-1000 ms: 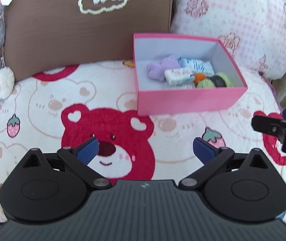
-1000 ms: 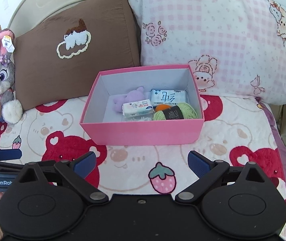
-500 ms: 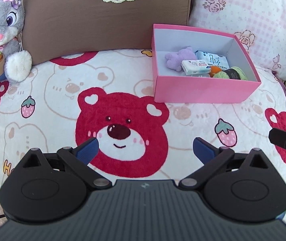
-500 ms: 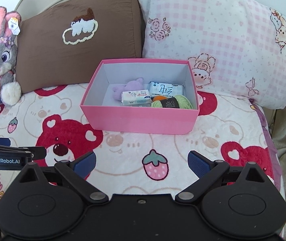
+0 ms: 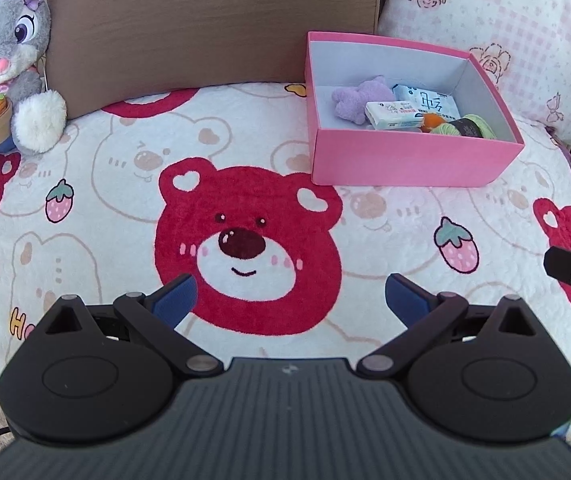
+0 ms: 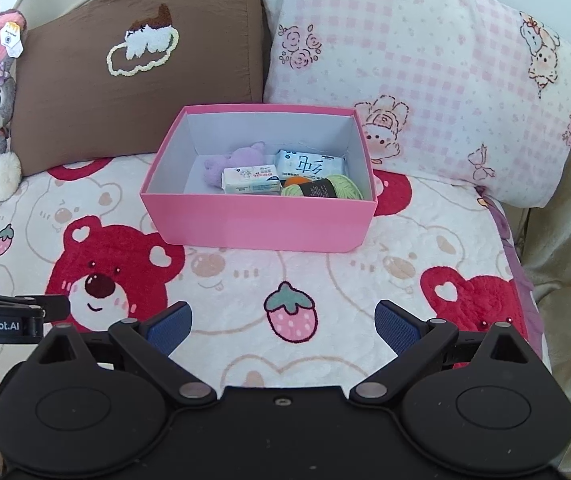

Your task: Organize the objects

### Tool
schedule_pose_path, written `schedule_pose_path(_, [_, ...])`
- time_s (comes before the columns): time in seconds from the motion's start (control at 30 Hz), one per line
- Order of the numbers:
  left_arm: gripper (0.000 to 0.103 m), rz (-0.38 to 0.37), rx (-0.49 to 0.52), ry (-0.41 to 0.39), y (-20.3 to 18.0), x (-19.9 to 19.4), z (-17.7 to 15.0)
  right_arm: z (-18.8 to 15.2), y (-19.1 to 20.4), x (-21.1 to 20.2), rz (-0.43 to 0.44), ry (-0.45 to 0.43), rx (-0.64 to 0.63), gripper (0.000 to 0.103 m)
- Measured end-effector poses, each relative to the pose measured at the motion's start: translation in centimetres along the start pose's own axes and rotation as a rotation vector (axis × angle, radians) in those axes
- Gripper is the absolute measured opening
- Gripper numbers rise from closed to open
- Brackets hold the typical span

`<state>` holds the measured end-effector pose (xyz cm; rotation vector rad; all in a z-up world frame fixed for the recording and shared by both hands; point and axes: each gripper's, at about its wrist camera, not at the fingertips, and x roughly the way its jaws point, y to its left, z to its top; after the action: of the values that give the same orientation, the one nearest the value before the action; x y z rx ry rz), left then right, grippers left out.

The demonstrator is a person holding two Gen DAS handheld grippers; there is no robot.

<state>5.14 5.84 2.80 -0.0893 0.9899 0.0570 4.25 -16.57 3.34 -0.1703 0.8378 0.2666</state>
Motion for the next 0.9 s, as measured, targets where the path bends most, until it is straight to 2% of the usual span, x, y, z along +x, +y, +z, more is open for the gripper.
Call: schedule_pose_path(0.9, [0.102,-0.006,0.022,0.037,-0.32,-0.29,-0.6,-0.95,0.65,-0.41,-0.017,0.022,-0.022,0.1])
